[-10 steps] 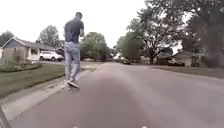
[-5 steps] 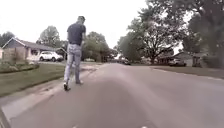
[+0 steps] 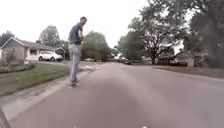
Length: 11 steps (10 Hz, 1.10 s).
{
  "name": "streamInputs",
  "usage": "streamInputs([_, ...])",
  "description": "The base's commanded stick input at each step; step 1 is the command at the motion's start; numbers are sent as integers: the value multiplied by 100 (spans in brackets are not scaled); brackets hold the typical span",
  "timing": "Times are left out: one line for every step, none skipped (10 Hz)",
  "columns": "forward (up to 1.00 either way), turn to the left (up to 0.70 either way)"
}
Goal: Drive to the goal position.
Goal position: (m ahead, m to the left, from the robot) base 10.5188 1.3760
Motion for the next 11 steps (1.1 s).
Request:
streamInputs([70,-35])
streamInputs([70,-35])
streamInputs([70,0])
streamInputs([70,0])
streamInputs([70,0])
streamInputs([70,0])
streamInputs([70,0])
streamInputs([70,0])
streamInputs([70,0])
streamInputs([70,0])
streamInputs([70,0])
